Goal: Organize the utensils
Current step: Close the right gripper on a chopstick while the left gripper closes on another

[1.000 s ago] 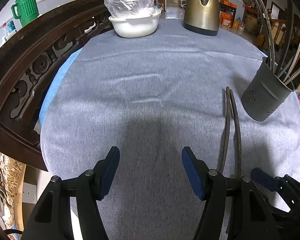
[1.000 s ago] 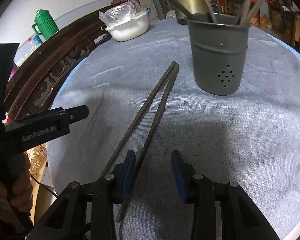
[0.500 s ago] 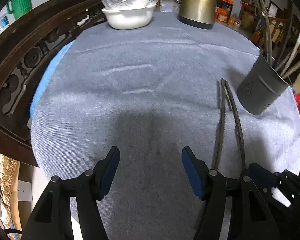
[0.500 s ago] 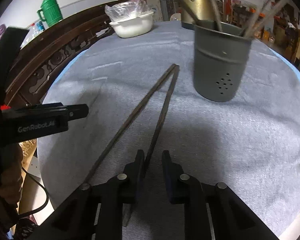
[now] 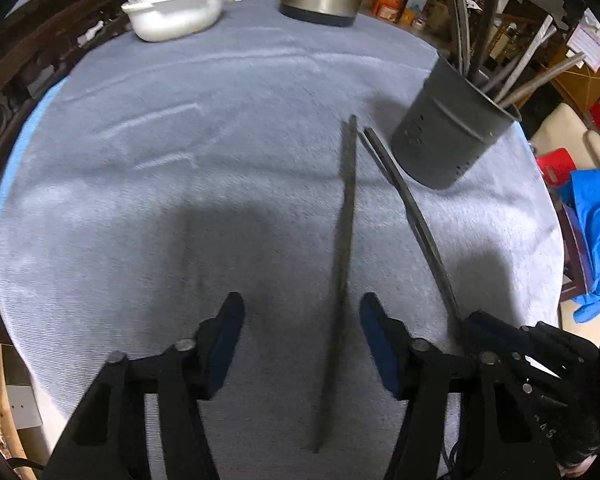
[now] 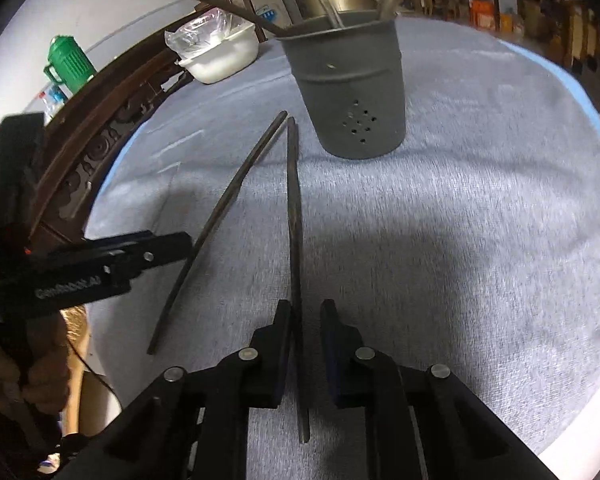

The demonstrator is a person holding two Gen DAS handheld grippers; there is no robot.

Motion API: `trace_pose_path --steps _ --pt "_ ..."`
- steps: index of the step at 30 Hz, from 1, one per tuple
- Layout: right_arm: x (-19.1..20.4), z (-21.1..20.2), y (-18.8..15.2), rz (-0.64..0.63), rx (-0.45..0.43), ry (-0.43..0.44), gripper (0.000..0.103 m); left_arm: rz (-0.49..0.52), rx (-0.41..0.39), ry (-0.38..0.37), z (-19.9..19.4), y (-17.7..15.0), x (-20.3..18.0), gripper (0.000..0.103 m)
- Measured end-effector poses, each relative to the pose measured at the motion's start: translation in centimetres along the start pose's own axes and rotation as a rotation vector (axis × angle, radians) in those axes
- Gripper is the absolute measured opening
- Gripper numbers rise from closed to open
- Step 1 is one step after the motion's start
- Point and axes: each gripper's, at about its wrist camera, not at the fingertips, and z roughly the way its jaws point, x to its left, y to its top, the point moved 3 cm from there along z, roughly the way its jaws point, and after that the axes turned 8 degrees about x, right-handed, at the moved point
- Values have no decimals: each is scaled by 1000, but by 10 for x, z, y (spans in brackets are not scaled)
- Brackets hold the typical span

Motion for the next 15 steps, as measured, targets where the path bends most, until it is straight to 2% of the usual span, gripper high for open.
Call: trace_pose_path --steps 1,7,14,15 --pt "-3 -1 0 15 3 15 18 0 10 -9 2 1 -1 50" --pt "-23 -11 4 136 -22 159 20 14 5 -21 3 1 -5 37" --pt "-38 -13 2 181 -36 158 20 1 -5 -65 5 3 -7 8" --pt "-38 -13 1 183 -35 158 20 -14 -1 -79 6 2 -5 8"
